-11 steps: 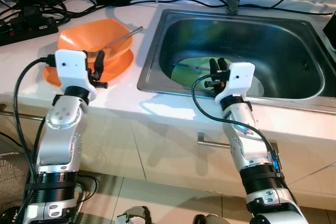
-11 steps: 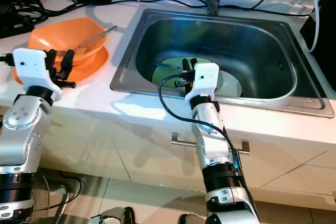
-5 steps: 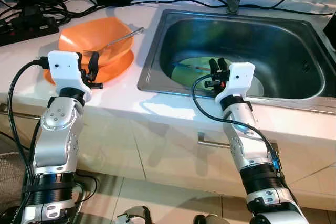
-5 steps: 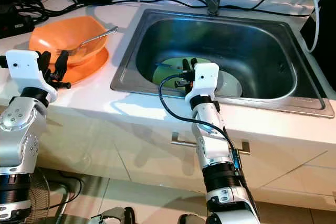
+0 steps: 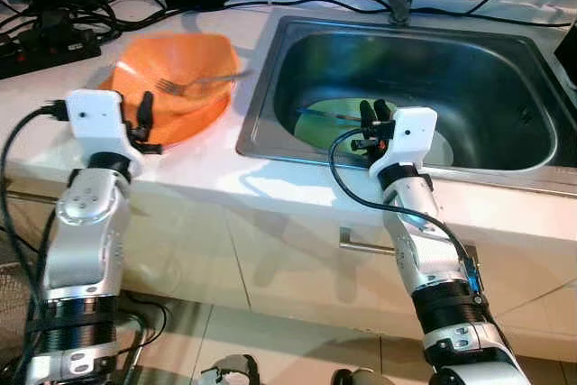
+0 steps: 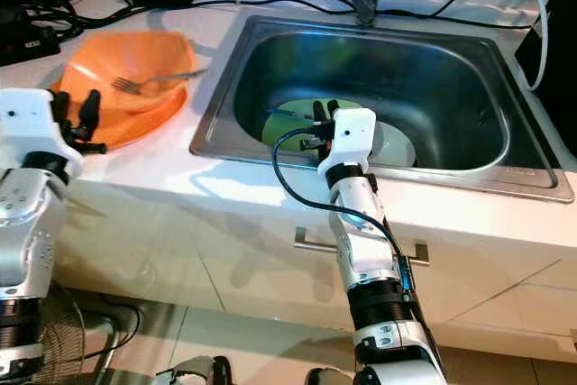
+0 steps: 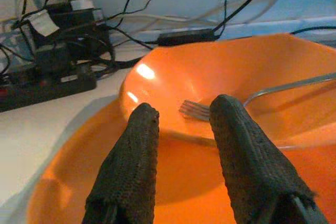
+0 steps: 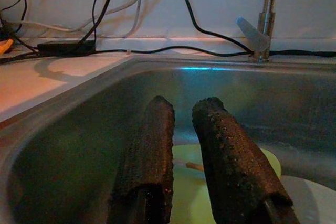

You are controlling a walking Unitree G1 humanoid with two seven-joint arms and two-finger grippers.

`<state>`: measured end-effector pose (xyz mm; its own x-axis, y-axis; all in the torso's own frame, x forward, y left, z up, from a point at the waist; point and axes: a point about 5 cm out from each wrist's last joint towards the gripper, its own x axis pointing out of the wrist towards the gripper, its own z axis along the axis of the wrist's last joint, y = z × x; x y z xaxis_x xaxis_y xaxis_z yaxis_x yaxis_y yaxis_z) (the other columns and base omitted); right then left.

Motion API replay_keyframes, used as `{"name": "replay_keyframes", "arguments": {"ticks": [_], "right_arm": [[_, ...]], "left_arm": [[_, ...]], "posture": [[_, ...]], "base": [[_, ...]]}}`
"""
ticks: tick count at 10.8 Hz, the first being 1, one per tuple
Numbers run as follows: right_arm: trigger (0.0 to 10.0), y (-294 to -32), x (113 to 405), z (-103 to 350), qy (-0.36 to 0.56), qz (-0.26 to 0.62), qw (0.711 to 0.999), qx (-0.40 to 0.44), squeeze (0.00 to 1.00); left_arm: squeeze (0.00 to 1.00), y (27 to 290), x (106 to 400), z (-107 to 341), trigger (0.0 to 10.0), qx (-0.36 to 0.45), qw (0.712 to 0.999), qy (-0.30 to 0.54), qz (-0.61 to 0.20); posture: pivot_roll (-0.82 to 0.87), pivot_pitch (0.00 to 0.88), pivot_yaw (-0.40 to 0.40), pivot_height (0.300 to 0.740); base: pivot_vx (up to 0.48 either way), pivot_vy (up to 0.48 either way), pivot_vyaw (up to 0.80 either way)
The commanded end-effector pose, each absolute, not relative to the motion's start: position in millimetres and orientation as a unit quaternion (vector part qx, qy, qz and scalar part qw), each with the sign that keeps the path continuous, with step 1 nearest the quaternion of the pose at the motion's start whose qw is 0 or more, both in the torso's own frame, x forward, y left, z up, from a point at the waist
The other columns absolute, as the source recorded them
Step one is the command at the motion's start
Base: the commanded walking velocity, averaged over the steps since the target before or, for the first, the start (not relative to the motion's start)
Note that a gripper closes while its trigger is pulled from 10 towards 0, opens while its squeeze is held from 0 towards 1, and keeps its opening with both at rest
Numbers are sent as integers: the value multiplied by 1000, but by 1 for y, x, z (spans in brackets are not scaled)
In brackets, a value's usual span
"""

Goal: Kitchen organization

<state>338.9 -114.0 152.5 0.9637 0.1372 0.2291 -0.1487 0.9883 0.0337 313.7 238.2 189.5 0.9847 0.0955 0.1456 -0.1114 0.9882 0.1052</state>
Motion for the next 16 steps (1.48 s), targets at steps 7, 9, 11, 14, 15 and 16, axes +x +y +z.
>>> {"name": "replay_keyframes", "arguments": {"ticks": [7, 9, 11, 14, 15, 16], "right_arm": [[10000, -117, 341, 149, -104, 62, 992, 28, 0], [10000, -118, 342, 149, -104, 61, 992, 28, 0], [10000, -117, 342, 148, -104, 59, 992, 28, 0], [10000, -120, 343, 150, -108, 52, 992, 29, 0], [10000, -119, 343, 149, -108, 50, 992, 30, 0], [10000, -119, 343, 149, -108, 51, 992, 30, 0]], "left_arm": [[0, 265, 315, 217, 10000, 149, 978, -105, 99], [0, 233, 321, 242, 10000, 233, 957, -168, 45], [0, 166, 331, 255, 10000, 311, 920, -228, -78], [1000, 110, 345, 235, 10000, 375, 884, -224, -166], [0, 100, 349, 226, 10000, 426, 862, -203, -185], [0, 99, 353, 223, 10000, 445, 855, -195, -182]], "posture": [[121, 93, 16, 740], [122, 92, 15, 740], [118, 84, 21, 740], [100, 74, 33, 740], [99, 66, 37, 740], [99, 66, 37, 740]], "base": [[0, 0, 0], [0, 0, 0], [0, 0, 0], [0, 0, 0], [0, 0, 0], [0, 0, 0]]}}
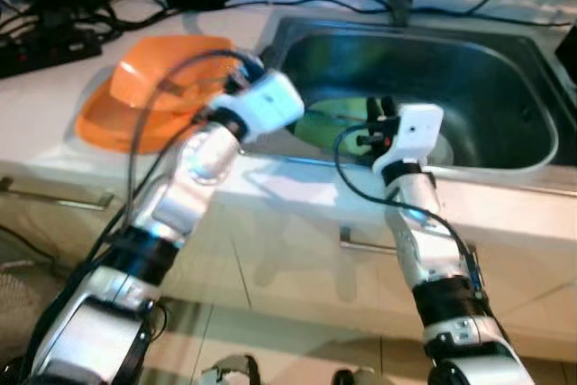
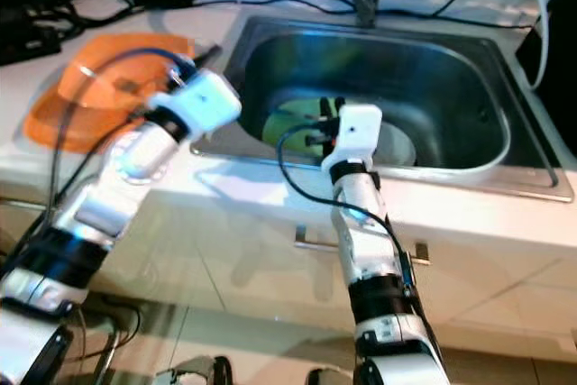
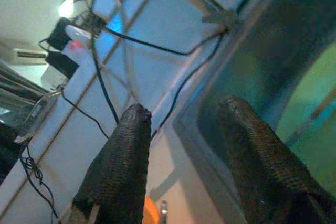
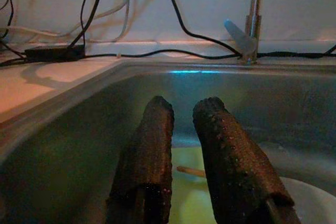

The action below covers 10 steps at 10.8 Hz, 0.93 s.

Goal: Kitchen organization

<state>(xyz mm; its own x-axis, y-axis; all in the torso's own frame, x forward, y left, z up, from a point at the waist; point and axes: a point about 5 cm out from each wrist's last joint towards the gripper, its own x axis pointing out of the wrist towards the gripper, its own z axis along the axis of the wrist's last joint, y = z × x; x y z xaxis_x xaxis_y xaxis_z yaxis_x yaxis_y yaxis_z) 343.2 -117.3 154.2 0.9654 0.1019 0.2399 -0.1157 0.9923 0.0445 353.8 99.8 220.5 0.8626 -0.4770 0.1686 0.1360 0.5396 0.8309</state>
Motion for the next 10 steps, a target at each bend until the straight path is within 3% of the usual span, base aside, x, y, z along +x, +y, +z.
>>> {"name": "replay_keyframes", "arguments": {"ticks": [1, 4, 10], "right_arm": [[10000, -118, 343, 149, -109, 52, 992, 30, 0], [10000, -118, 344, 149, -111, 52, 992, 32, 0], [10000, -119, 345, 150, -112, 49, 992, 31, 0]], "left_arm": [[0, 101, 359, 225, 10000, 466, 848, -191, -163], [0, 108, 367, 228, 10000, 500, 838, -178, -126], [0, 115, 383, 224, 10000, 511, 845, -129, -92]], "posture": [[96, 58, 36, 740], [101, 47, 36, 740], [96, 75, 35, 740]], "base": [[0, 0, 0], [0, 0, 0], [0, 0, 0]]}}
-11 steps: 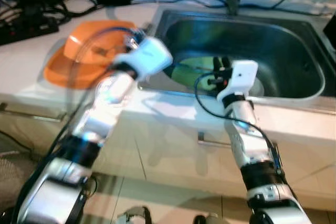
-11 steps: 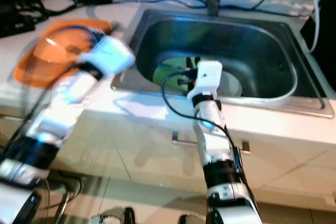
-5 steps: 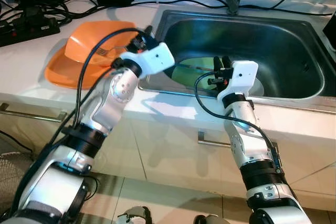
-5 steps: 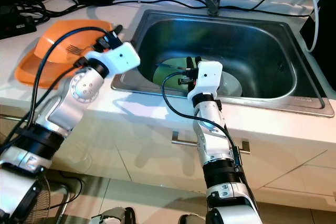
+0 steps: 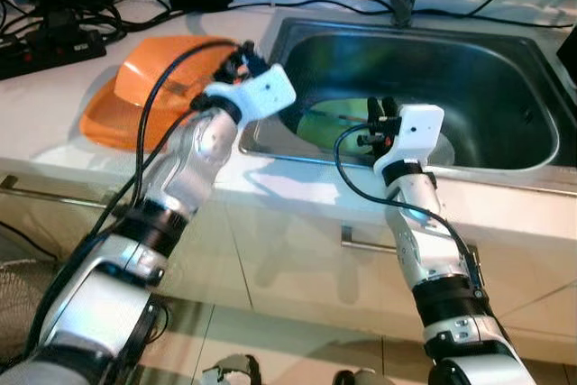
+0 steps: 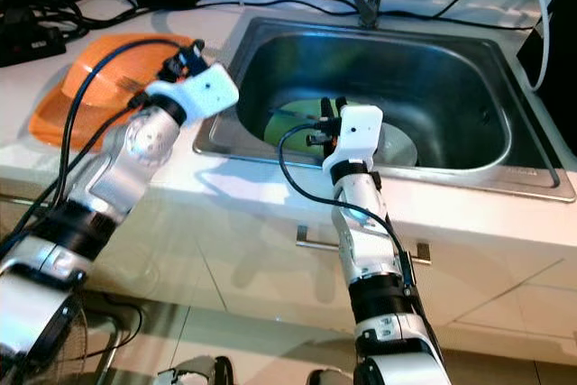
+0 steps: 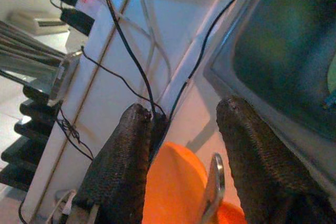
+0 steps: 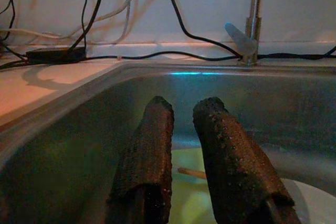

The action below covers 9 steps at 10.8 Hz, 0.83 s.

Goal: Kitchen organization

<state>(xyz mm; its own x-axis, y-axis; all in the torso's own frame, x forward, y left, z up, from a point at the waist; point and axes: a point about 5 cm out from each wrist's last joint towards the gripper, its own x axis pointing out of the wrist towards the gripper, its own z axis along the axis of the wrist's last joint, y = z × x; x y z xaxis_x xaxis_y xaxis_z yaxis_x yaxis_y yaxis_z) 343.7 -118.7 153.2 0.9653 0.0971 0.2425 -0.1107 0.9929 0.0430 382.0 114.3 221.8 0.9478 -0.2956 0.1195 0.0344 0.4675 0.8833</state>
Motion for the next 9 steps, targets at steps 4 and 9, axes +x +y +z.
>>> {"name": "replay_keyframes", "arguments": {"ticks": [4, 9], "right_arm": [[10000, -120, 344, 150, -111, 48, 992, 31, 0], [10000, -119, 344, 149, -112, 48, 992, 32, 0]], "left_arm": [[0, 122, 391, 214, 10000, 529, 841, -79, -85], [0, 122, 393, 213, 0, 517, 848, -80, -87]], "posture": [[98, 78, 35, 740], [99, 79, 35, 740]], "base": [[0, 0, 0], [0, 0, 0]]}}
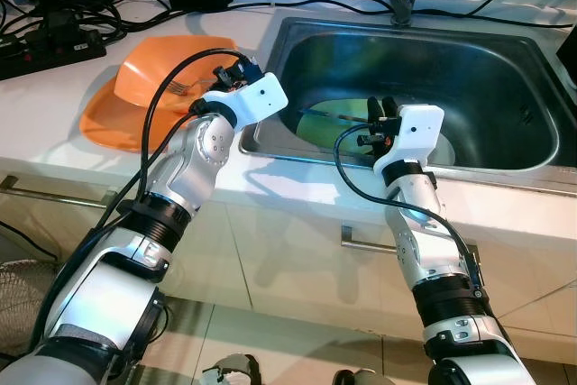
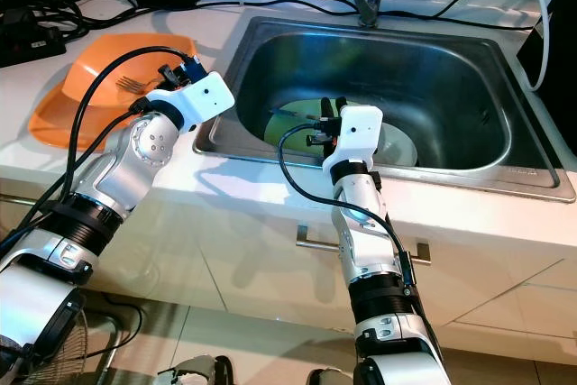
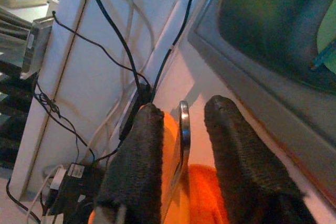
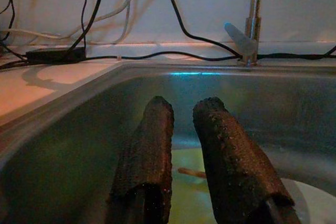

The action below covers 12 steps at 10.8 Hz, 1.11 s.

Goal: Kitchen organization

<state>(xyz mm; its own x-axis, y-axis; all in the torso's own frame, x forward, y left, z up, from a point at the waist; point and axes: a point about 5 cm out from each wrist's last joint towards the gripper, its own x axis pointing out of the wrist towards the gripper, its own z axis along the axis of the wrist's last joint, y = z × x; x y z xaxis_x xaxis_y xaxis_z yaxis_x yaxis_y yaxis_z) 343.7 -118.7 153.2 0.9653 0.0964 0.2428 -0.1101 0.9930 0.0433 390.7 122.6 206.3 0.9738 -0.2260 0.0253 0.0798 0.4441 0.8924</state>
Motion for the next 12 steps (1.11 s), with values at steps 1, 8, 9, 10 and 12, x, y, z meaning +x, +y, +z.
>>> {"name": "replay_keyframes", "arguments": {"ticks": [1, 8, 9, 10, 12], "right_arm": [[10000, -119, 344, 149, -111, 48, 992, 33, 0], [10000, -119, 344, 148, -109, 48, 992, 33, 0], [10000, -119, 344, 148, -109, 47, 992, 33, 0], [10000, -119, 344, 148, -109, 48, 992, 33, 0], [10000, -119, 344, 147, -108, 48, 992, 33, 0]], "left_arm": [[0, 122, 393, 213, 0, 517, 848, -80, -86], [0, 124, 394, 212, 0, 516, 849, -78, -81], [0, 125, 394, 213, 0, 517, 848, -79, -79], [0, 126, 394, 217, 0, 525, 843, -90, -71], [0, 124, 393, 223, 0, 535, 836, -106, -65]], "posture": [[99, 79, 35, 740], [98, 80, 33, 740], [99, 80, 33, 740], [99, 80, 34, 740], [101, 79, 33, 740]], "base": [[0, 0, 0], [0, 0, 0], [0, 0, 0], [0, 0, 0], [0, 0, 0]]}}
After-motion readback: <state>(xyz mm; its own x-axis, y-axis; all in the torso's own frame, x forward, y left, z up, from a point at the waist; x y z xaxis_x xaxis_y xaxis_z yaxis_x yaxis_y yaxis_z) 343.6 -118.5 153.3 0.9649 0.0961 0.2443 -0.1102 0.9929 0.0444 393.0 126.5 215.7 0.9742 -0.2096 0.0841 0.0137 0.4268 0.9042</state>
